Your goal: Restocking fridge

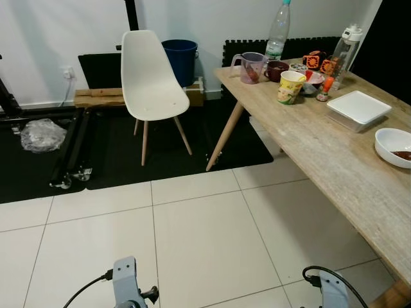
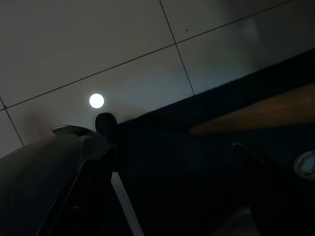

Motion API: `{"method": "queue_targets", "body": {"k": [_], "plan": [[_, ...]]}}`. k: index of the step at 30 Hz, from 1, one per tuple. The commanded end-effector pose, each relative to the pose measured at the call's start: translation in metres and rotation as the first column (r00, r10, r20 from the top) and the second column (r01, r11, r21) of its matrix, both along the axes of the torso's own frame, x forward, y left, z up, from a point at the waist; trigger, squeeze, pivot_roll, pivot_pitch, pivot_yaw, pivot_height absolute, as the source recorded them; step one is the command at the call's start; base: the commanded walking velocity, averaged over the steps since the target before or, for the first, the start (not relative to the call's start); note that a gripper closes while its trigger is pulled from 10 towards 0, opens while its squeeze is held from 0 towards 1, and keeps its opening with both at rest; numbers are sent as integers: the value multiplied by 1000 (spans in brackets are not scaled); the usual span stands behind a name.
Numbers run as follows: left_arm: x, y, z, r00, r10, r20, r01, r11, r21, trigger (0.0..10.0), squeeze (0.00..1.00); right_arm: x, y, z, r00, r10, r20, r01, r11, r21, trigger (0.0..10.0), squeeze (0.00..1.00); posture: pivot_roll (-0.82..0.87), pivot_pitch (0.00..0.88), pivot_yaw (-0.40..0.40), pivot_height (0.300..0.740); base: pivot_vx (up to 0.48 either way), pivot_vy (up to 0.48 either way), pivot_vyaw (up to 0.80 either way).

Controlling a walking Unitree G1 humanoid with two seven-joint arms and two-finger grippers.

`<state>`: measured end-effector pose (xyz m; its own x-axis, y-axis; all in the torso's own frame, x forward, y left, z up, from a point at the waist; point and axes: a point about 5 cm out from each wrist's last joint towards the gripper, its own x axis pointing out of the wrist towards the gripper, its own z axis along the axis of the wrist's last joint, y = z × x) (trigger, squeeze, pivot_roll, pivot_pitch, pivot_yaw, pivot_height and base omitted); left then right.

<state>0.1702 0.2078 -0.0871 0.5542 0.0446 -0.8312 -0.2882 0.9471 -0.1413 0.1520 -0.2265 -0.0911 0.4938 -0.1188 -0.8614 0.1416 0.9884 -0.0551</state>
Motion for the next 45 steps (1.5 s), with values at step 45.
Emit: {"method": "queue_targets", "body": {"k": [45], "plan": [[-9, 1, -3, 998, -55, -27, 55, 998, 6, 10000, 0, -6, 8, -4, 1000, -8, -16, 8, 1000, 24, 10000, 0, 37, 0, -41, 740, 100, 0, 0]]}}
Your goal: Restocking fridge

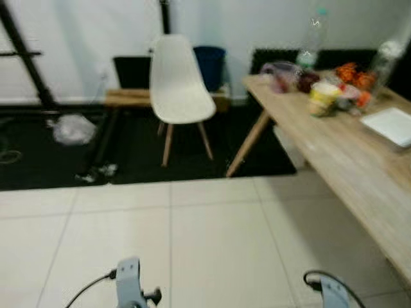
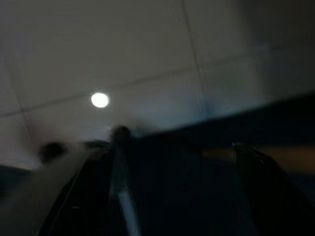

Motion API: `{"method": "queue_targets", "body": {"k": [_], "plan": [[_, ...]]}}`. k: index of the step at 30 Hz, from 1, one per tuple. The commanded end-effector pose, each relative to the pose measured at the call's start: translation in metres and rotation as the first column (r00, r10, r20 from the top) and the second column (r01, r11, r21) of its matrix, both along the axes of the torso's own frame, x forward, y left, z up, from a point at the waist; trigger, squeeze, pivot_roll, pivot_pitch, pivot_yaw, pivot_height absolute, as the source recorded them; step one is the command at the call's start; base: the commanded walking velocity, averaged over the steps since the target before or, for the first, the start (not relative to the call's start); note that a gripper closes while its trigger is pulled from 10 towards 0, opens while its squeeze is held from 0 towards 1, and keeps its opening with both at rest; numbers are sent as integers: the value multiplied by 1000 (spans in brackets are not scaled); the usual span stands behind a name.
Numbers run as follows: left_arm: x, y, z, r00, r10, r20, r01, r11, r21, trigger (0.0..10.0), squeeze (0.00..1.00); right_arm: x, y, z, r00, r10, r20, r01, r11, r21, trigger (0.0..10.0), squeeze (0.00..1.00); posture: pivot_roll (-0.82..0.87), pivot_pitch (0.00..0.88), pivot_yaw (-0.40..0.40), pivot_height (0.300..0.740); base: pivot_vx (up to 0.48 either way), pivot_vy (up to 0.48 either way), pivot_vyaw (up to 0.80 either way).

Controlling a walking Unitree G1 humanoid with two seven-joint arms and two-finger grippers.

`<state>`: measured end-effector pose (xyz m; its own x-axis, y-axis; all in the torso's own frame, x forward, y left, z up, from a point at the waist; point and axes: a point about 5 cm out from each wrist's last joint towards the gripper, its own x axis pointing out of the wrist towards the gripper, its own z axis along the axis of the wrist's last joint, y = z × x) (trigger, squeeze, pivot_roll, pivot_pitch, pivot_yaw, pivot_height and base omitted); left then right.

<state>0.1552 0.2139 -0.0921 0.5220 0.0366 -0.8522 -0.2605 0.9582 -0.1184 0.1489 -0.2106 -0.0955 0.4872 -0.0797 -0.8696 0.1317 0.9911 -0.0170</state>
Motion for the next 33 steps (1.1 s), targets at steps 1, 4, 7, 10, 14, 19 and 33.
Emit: {"method": "queue_targets", "body": {"k": [1, 4, 7, 10, 14, 19, 33], "plan": [[6, -5, 1, 1000, -20, 12, 20, 1000, -7, 10000, 0, -3, -8, 0, 1000, -17, -7, 17, 1000, -15, 10000, 0, 37, 0, -41, 740, 307, 0, 0], [6, -6, 1, 1000, -22, 12, 22, 1000, -8, 10000, 0, -3, -8, 0, 1000, -13, -6, 13, 1000, -12, 10000, 0, 36, 0, -43, 740, 310, 0, 0], [6, -6, 1, 1000, -25, 12, 25, 1000, -11, 10000, 0, -3, -8, 0, 1000, -10, -7, 10, 1000, -12, 10000, 0, 36, 0, -46, 740, 311, 0, 0], [5, -7, 1, 1000, -27, 11, 27, 1000, -13, 10000, 0, -4, -8, 0, 1000, -9, -8, 8, 1000, -12, 10000, 0, 36, 0, -46, 740, 311, 0, 0], [4, -8, 0, 1000, -29, 8, 29, 999, -16, 10000, 0, -5, -8, 0, 1000, 0, -21, -1, 1000, -15, 10000, 0, 36, 0, -48, 740, 309, 0, -188], [2, -8, -1, 999, -34, 2, 34, 999, -16, 10000, 0, -6, -7, -1, 1000, 3, -26, -3, 1000, -14, 10000, 0, 35, 0, -46, 740, 311, 0, -750], [7, -10, 1, 998, -55, 11, 56, 998, -15, 10000, 0, -8, -11, -1, 1000, 5, -31, -6, 1000, -16, 10000, 0, 27, 0, -44, 740, 310, 0, -749]]}}
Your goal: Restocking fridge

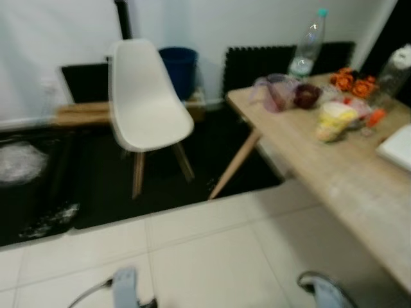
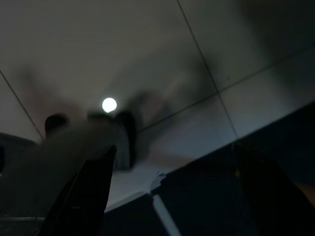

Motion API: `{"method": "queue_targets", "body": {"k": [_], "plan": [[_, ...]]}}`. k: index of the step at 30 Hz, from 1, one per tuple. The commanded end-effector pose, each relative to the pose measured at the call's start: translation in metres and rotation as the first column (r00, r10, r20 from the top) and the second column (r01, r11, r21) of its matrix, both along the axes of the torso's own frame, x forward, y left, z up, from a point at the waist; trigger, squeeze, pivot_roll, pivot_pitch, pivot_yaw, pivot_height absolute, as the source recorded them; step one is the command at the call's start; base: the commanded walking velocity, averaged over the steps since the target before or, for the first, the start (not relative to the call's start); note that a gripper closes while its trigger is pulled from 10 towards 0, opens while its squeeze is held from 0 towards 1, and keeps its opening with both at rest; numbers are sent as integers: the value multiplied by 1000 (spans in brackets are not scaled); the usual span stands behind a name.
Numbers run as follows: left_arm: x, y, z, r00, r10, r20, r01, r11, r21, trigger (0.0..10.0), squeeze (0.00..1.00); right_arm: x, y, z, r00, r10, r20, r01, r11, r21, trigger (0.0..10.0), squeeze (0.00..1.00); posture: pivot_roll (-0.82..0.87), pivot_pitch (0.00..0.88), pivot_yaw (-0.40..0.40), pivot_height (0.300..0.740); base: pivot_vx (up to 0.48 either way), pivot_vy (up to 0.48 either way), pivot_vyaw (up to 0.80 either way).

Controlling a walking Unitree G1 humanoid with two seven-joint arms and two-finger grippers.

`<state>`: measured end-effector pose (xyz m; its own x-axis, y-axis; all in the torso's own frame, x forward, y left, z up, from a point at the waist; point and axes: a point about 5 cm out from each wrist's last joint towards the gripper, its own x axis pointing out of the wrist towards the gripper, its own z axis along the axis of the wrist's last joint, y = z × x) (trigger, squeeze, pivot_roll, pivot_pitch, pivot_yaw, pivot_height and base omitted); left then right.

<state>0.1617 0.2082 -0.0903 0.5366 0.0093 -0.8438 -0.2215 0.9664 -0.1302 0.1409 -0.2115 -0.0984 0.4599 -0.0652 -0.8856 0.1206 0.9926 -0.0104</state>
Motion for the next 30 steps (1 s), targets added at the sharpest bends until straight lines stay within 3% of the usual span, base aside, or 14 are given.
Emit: {"method": "queue_targets", "body": {"k": [1, 24, 30], "plan": [[0, -5, -1, 1000, -17, -6, 17, 1000, -7, 10000, 0, 0, -10, 2, 1000, -5, 1, 5, 1000, -27, 10000, 0, 27, 0, -44, 740, 311, 0, -750], [0, -2, 0, 1000, -15, -7, 15, 1000, -1, 10000, 0, 2, -4, 1, 1000, 7, -4, -7, 1000, -19, 10000, 0, 32, 0, -38, 740, 301, 0, -749], [2, 2, 1, 1000, 3, 0, -3, 1000, 8, 10000, 0, -2, -5, 0, 1000, 2, -13, -2, 1000, -20, 10000, 0, 29, 0, -36, 740, 84, 0, -748]]}}
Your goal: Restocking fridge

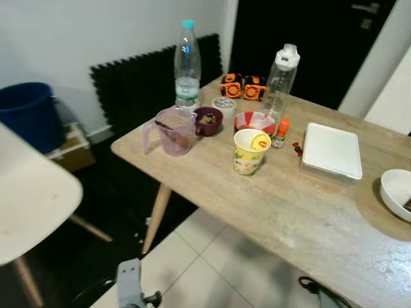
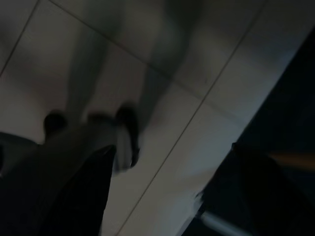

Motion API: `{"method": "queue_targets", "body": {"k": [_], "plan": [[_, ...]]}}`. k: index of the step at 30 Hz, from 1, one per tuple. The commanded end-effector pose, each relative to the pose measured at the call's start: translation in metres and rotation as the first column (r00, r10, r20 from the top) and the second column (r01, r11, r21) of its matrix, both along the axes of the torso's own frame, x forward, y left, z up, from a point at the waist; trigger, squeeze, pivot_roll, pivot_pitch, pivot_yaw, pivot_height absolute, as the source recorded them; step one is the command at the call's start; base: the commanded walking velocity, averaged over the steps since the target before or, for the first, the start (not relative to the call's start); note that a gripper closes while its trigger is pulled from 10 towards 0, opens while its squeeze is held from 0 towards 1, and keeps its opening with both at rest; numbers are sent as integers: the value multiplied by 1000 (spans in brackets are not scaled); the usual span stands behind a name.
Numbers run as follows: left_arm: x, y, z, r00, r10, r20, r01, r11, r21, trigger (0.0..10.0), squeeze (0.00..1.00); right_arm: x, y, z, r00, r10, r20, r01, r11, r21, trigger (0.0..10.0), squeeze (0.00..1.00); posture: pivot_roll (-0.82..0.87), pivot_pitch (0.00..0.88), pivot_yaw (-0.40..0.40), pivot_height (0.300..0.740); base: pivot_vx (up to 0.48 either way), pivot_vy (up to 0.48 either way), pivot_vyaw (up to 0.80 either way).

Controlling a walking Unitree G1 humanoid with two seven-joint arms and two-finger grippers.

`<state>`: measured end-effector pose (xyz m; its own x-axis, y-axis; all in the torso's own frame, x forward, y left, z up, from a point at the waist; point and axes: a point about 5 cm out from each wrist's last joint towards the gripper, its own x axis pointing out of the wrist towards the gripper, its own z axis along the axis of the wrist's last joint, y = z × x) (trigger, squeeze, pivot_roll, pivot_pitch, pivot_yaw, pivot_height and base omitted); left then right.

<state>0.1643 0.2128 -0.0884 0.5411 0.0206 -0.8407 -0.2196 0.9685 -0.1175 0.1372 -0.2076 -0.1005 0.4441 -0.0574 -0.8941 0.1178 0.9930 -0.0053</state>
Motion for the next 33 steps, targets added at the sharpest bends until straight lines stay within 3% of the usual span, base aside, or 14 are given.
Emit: {"method": "queue_targets", "body": {"k": [1, 11, 16, 22, 24, 25, 27, 28, 30, 31, 33], "plan": [[0, -2, 0, 1000, 13, 1, -13, 1000, -6, 10000, 0, 1, -8, 2, 1000, 0, 4, 0, 1000, -27, 10000, 0, 29, 0, -36, 740, 0, 0, -750], [0, 12, 2, 997, 74, 15, -75, 997, 30, 10000, 0, 0, -8, 1, 1000, -2, 5, 2, 1000, -27, 10000, 0, 33, 0, -35, 740, 0, 0, -700], [-1, 22, 4, 993, 116, 21, -117, 992, 50, 10000, 0, 0, -7, 1, 1000, 2, 4, -2, 1000, -28, 10000, 0, 34, 0, -31, 740, 0, 0, 0], [-3, 42, 9, 972, 233, 43, -236, 967, 95, 10000, 0, 0, -5, 1, 1000, 6, 2, -6, 1000, -27, 10000, 0, 36, 0, -30, 740, 0, 0, 0], [-4, 61, 14, 940, 334, 68, -340, 931, 134, 10000, 0, 0, -5, 1, 1000, 7, 0, -7, 1000, -26, 10000, 0, 37, 0, -27, 740, 0, 0, 0], [-4, 61, 14, 940, 334, 68, -340, 931, 134, 10000, 0, 0, -5, 1, 1000, 7, 0, -7, 1000, -26, 10000, 0, 37, 0, -27, 740, 0, 0, 0], [-7, 79, 20, 900, 425, 95, -436, 883, 176, 10000, 0, -1, -4, 0, 1000, 8, -2, -8, 1000, -26, 10000, 0, 37, 0, -26, 740, 0, 0, 0], [-7, 79, 20, 900, 425, 95, -436, 883, 176, 10000, 0, -1, -4, 0, 1000, 8, -2, -8, 1000, -26, 10000, 0, 37, 0, -26, 740, 0, 0, 0], [-11, 95, 26, 860, 495, 124, -511, 835, 206, 10000, 0, -2, -4, 0, 1000, 11, -6, -11, 1000, -26, 10000, 0, 37, 0, -26, 740, 0, 0, 0], [-11, 95, 26, 860, 495, 124, -511, 835, 206, 10000, 0, -2, -4, 0, 1000, 11, -6, -11, 1000, -26, 10000, 0, 37, 0, -26, 740, 0, 0, 0], [-10, 110, 34, 804, 570, 169, -594, 779, 202, 10000, 0, -2, -4, 0, 1000, 12, -7, -12, 1000, -26, 10000, 0, 39, 0, -26, 740, 0, 0, 0]]}}
